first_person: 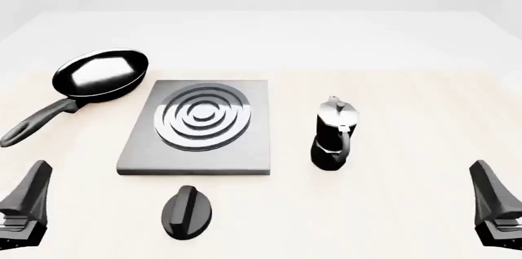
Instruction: Turn on the stove and put the moka pot on it.
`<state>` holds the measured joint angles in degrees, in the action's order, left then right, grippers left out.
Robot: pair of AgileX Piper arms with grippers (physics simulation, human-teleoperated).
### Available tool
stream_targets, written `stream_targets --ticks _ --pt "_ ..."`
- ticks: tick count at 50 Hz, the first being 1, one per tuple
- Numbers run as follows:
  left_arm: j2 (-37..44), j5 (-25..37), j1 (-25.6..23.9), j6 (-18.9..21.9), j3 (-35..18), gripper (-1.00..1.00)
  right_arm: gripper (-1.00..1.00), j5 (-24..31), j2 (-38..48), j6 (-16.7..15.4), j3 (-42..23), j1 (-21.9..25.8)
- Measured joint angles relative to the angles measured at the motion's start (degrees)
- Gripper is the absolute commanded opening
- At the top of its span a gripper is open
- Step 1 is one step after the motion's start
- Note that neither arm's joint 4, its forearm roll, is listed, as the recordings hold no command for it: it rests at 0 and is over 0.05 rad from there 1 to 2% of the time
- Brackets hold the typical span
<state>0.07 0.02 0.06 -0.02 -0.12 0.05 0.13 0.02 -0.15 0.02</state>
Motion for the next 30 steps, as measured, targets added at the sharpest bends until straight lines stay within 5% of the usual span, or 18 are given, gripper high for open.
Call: stream_targets --ticks 11,30 --pt "2.9 1.4 0.1 -0.1 -2.7 1.0 1.0 0.2 0.2 0.1 -0.3 0.0" --pt "22.7 5.4 -2.2 0.5 -16.5 1.0 1.0 0.0 0.6 0.8 -0.3 -0.6"
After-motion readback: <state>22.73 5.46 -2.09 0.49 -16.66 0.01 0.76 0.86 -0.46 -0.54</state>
